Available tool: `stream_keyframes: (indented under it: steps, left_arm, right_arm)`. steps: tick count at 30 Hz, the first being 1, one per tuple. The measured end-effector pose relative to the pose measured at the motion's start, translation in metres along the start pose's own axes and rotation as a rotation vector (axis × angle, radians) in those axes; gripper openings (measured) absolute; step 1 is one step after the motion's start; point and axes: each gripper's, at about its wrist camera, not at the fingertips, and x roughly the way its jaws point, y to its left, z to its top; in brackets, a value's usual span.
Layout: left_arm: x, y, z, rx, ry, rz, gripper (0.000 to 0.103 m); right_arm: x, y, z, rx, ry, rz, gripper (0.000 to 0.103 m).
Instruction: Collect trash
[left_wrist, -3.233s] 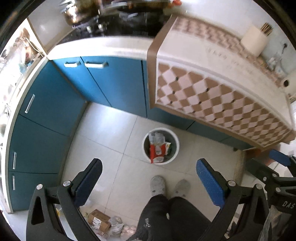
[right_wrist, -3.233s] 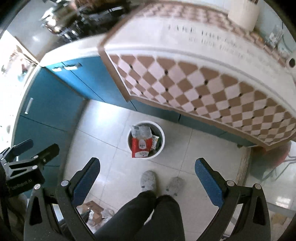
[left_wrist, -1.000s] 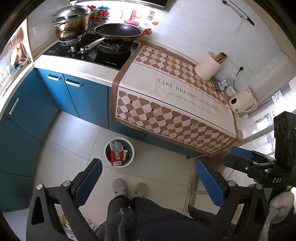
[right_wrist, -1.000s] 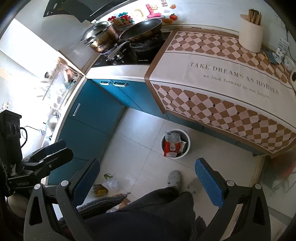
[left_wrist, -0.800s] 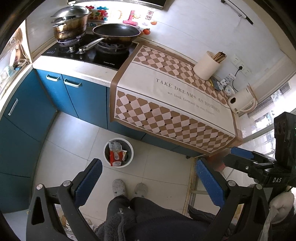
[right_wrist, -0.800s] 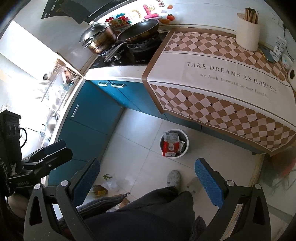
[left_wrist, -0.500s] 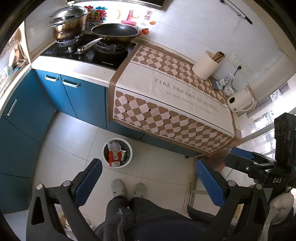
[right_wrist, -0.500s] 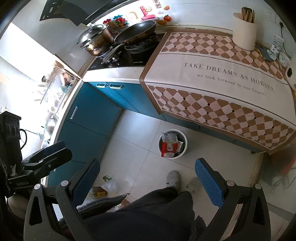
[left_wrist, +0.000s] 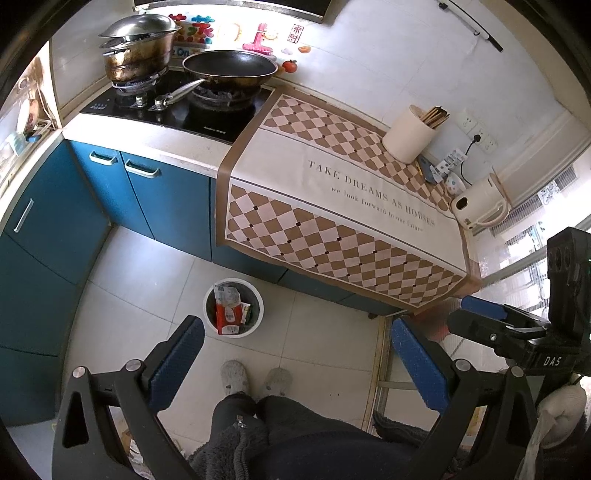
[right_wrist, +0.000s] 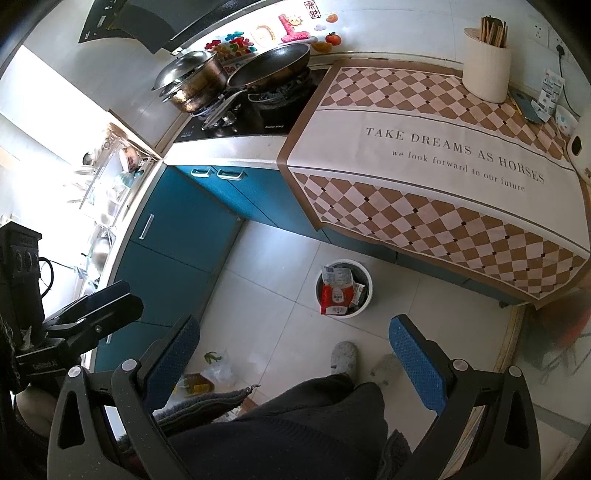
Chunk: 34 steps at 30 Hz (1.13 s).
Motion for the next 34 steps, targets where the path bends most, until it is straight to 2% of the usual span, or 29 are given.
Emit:
stream_keyframes:
  steps: [34]
  left_arm:
    - [-0.0038,-0.0071,0.0061,-0.004,-0.013,0.002,0.103]
  right_arm:
    - [-0.0042,-0.0072,0.0040,0.005,-0.004,0.000,0.103]
